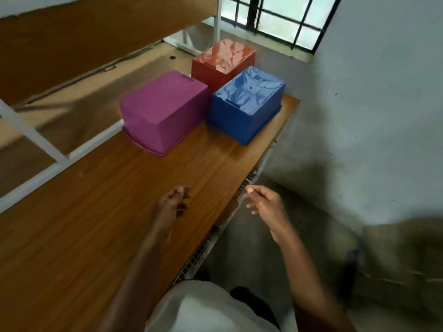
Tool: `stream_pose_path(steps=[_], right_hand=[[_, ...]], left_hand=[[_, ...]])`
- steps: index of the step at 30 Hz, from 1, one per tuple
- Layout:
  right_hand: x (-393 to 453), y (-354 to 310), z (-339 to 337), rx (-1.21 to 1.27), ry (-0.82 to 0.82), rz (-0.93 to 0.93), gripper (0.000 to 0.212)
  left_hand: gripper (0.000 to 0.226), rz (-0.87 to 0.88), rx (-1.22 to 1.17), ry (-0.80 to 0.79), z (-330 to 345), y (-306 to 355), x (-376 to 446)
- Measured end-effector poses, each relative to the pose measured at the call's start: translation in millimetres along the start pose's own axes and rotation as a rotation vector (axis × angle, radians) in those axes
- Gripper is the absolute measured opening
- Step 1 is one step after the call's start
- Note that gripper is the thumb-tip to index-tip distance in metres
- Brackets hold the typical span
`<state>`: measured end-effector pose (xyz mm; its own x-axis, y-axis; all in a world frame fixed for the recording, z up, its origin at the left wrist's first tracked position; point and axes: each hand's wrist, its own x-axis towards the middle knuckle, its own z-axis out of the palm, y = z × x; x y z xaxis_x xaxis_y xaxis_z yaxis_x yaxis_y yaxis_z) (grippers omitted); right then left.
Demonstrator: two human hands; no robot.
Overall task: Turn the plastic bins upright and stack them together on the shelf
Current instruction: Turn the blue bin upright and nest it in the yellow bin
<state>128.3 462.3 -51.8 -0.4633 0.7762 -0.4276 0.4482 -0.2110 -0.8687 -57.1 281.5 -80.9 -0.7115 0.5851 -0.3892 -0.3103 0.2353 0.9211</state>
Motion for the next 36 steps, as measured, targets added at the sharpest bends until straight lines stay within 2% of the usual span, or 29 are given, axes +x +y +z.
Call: stream_pose_path(steps=[3,8,13,16,21,23,26,29,32,36], right_hand=[[48.3,-14.4,-26.8,0.055,0.037,0.013,0.021],[150.9,-29.3,-64.9,0.074,0.003,0.030,0.021],[263.4,-47.6,-91.5,0.006,-0.094,0.041,0.026],[316.0,-62.7,-104.5,-0.007,-0.174,0.088,0.025],[371.4,-80.7,-111.8,0.038,-0.246,0.188,0.006],[387.7,-83.2,-112.7,0.041,-0.267,0.211,0.013],[403.7,-82.9,-110.0,0.076,-0.284,0.247,0.038],[408.5,-78.9,-107.2,0.078,-0.329,0.269,0.049],[407.0,-79.3,-107.6,0.097,-0.350,0.313,0.053],[407.3,-81.5,-108.2,0.129,-0.293,0.319,0.050]], left_hand=[[0.029,0.039,0.011,-0.061,51.2,32.7,50.8],[0.026,0.073,0.036,-0.032,125.4,69.5,126.4],[0.023,0.251,0.056,0.174,177.5,106.9,200.0],[0.023,0.298,0.109,0.239,193.1,129.4,245.4],[0.021,0.367,0.338,0.373,215.4,155.0,302.7],[0.014,0.394,0.477,0.390,221.6,169.8,321.4],[0.028,0.361,0.699,0.301,226.9,194.3,349.5],[0.047,0.250,0.897,0.209,235.5,210.0,371.3],[0.066,0.111,1.021,0.159,243.7,216.3,386.4],[0.072,0.063,1.131,0.206,250.6,211.1,394.6]])
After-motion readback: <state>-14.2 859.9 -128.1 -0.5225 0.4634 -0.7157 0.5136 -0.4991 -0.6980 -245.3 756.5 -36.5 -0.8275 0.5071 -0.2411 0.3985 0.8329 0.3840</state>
